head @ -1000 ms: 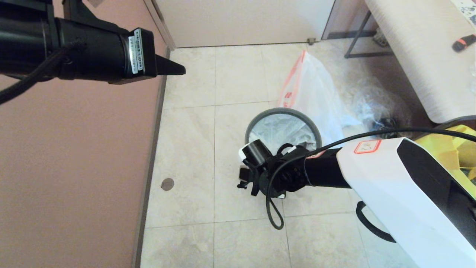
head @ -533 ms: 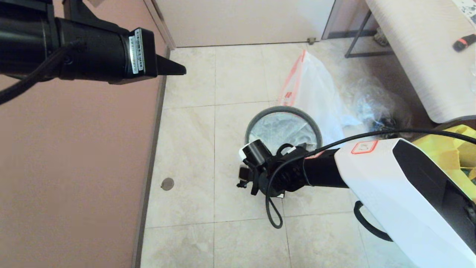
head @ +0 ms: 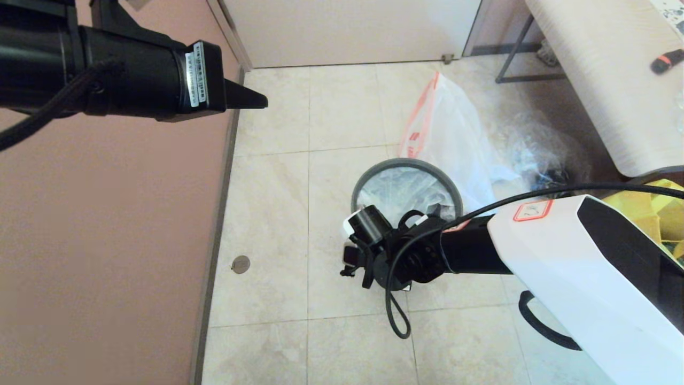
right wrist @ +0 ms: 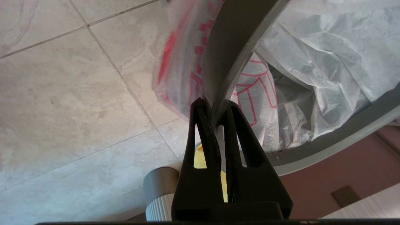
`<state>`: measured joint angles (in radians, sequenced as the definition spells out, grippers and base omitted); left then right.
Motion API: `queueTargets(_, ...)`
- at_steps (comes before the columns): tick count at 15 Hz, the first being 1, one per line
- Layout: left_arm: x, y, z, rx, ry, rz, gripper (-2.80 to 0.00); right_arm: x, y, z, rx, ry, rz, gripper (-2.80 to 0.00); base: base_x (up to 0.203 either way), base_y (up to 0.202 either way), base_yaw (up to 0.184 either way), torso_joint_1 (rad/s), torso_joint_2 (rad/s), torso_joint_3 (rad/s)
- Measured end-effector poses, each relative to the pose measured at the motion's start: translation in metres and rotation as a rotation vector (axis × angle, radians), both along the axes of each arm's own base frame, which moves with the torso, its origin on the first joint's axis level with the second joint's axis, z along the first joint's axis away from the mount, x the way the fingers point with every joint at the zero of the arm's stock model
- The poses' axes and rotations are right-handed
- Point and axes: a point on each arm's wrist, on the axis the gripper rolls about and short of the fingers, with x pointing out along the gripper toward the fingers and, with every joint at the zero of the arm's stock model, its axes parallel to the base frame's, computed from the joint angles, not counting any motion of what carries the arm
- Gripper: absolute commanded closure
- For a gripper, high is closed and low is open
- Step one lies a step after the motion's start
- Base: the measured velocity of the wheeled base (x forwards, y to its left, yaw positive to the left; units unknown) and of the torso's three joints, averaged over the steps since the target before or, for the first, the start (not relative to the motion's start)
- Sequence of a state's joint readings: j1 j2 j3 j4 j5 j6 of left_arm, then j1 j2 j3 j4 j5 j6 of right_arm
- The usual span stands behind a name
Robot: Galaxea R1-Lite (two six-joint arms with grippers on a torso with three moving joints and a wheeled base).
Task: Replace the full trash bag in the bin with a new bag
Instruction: Place the trash can ring on the trash can
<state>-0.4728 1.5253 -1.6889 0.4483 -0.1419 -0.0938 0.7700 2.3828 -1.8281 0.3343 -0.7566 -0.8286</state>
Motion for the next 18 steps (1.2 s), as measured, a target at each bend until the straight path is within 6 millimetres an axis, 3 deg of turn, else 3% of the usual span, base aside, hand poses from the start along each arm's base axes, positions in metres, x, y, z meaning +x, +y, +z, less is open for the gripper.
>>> queueTargets(18, -0.001, -0.001, 0.0, -0.001, -0.001, -0.006, 0.0, 0.016, 0.0, -0.003, -0.016, -0.005, -0.003, 0.0, 0.0, 0.0, 0.0, 0.0, 0.0, 0.0)
